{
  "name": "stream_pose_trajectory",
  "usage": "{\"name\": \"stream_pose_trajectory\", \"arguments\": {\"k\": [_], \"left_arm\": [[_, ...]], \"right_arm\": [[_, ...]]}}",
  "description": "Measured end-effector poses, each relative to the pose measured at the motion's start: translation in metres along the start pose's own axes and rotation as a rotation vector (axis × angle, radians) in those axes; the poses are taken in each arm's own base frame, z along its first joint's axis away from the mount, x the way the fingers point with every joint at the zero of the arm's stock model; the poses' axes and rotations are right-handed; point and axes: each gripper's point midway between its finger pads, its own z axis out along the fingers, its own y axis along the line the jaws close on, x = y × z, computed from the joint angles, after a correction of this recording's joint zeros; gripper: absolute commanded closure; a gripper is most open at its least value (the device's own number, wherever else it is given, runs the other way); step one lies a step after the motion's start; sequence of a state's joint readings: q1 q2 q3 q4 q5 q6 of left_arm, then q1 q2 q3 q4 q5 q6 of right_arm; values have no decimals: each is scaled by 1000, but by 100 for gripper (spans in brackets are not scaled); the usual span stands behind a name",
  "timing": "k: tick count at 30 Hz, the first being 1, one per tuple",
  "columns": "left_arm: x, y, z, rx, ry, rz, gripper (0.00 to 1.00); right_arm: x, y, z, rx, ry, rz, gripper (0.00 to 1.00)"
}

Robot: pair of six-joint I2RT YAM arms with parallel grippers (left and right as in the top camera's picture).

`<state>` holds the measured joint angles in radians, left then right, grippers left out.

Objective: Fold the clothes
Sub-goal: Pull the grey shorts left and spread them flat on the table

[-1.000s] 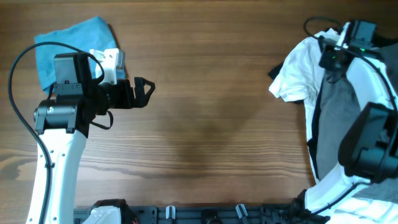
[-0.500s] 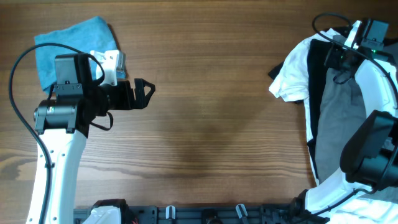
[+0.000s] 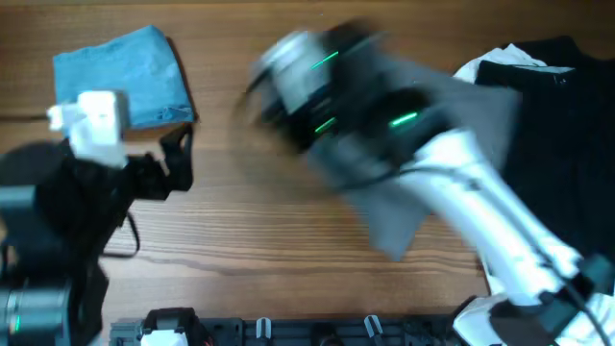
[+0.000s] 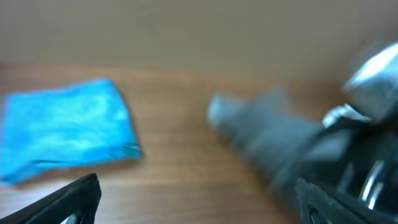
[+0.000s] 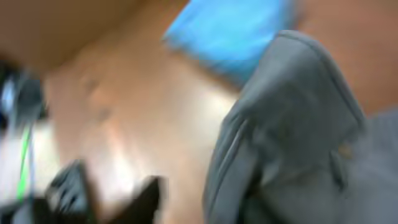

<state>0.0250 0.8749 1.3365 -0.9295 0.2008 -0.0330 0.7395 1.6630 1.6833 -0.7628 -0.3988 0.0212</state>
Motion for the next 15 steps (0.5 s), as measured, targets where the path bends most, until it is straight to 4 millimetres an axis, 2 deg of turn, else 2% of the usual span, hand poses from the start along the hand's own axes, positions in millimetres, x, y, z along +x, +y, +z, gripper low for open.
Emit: {"name": "stream_pose_trajectory", "arguments": {"k": [2, 3, 5, 7, 9, 10, 11, 12, 14, 15], "left_arm": [[-7, 6, -18, -56, -57, 9, 0], [-8, 10, -23, -82, -72, 10, 0], [-9, 14, -26, -108, -80, 10, 0], [-8, 18, -22, -126, -69, 8, 0], [-7, 19, -14, -124, -47, 5, 2], [-5, 18, -6, -111, -25, 2, 11], [-1, 17, 9, -88, 18, -4, 29], [4, 15, 25, -64, 65, -12, 41], [16, 14, 58, -26, 162, -31, 55], [28, 12, 86, 3, 236, -31, 67]], "right_arm": [[21, 38, 30, -19, 82, -61, 0], [34, 45, 39, 42, 127, -84, 0], [33, 26, 35, 165, 121, -78, 0], [28, -19, 15, 302, 100, 6, 0], [26, -62, -13, 400, 75, 121, 1], [24, -93, -42, 466, 39, 209, 3], [24, -119, -70, 517, -2, 291, 5], [25, -137, -94, 541, -37, 364, 8], [30, -155, -117, 539, -70, 449, 11], [35, -167, -130, 533, -83, 501, 11]]}}
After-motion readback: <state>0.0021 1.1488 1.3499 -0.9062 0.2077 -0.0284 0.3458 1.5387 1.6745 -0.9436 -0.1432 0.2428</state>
